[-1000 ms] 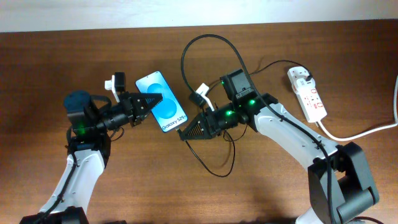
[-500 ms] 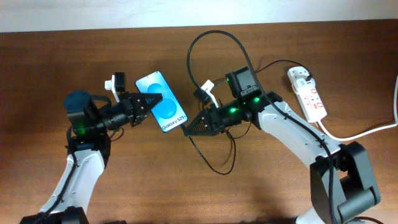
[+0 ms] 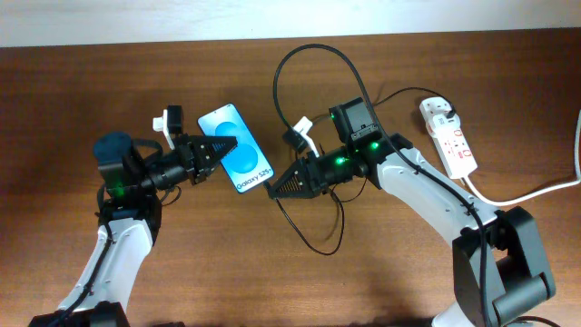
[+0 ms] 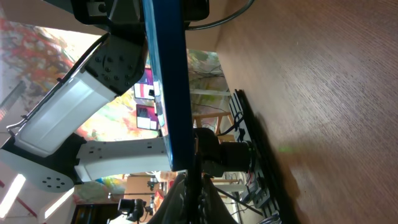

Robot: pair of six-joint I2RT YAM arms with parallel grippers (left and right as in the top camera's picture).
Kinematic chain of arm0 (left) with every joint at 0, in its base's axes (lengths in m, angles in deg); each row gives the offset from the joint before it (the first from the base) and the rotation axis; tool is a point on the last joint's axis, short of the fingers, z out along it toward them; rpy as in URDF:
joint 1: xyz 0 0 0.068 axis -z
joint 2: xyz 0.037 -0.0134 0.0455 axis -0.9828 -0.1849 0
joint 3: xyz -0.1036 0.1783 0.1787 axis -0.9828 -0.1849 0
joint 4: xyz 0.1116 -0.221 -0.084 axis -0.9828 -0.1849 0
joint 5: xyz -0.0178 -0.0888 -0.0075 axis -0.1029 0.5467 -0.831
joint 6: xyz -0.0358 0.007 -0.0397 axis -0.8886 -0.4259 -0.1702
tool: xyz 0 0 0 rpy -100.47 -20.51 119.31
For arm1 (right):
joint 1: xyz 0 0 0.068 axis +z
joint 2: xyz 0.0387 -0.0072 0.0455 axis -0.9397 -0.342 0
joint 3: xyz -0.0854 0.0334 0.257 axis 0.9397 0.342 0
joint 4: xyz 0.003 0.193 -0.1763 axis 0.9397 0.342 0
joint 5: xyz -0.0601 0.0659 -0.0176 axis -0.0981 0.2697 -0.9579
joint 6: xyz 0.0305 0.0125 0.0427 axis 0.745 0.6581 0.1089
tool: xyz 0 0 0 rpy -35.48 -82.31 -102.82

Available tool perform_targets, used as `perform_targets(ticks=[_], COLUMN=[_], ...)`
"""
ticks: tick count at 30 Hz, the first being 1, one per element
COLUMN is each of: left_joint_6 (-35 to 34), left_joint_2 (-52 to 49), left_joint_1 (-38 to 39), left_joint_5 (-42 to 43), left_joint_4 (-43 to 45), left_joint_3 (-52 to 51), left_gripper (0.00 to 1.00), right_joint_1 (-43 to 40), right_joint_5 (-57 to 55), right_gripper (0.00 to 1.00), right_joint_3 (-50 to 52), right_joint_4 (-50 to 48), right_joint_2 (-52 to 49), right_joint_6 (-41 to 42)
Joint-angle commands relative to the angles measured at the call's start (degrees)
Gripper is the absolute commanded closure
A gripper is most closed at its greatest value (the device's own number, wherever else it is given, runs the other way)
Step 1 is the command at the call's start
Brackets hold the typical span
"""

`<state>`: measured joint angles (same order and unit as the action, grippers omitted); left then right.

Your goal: Plug charger to phone and switch on socket

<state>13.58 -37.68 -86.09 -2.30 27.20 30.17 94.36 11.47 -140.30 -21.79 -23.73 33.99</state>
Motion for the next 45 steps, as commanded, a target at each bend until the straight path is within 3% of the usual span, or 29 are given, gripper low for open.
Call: perform_targets(ticks=[1, 6, 10, 15, 26, 30, 45], left_joint_6=[0.5, 0.5, 0.5, 0.5, 0.5, 0.5, -0.6], left_joint_2=[0.5, 0.5, 0.5, 0.5, 0.5, 0.5, 0.5], left_joint_1=[0.2, 0.2, 0.4, 3.7, 1.5, -1.6, -1.5], left_joint_5=[1.3, 1.3, 1.1, -1.4, -6.8, -6.0, -2.1], left_joint_4=[0.6, 0.6, 0.5, 0.3, 0.4, 0.4, 0.3], left_joint_3=[0.7, 0.7, 0.7, 0.7, 0.7, 0.7, 0.7], left_gripper=[1.00, 1.00, 1.00, 1.00, 1.00, 1.00, 1.00], right_joint_1=[0.0, 0.0, 0.0, 0.0, 0.0, 0.0, 0.1], right_joint_5=[1.4, 1.4, 1.2, 2.3, 4.9, 4.9, -1.8], right_gripper=[0.96, 0.96, 0.96, 0.96, 0.96, 0.96, 0.96], right_joint_3=[-0.5, -0.5, -0.5, -0.5, -0.5, -0.5, -0.5], right_joint_4=[0.0, 0.0, -3.9, -1.7, 0.8, 0.7, -2.8], right_joint_2=[1.1, 1.1, 1.1, 1.1, 1.1, 1.1, 1.1], right_joint_6=[-0.2, -2.5, 1.4, 1.0, -0.4, -0.5, -1.3])
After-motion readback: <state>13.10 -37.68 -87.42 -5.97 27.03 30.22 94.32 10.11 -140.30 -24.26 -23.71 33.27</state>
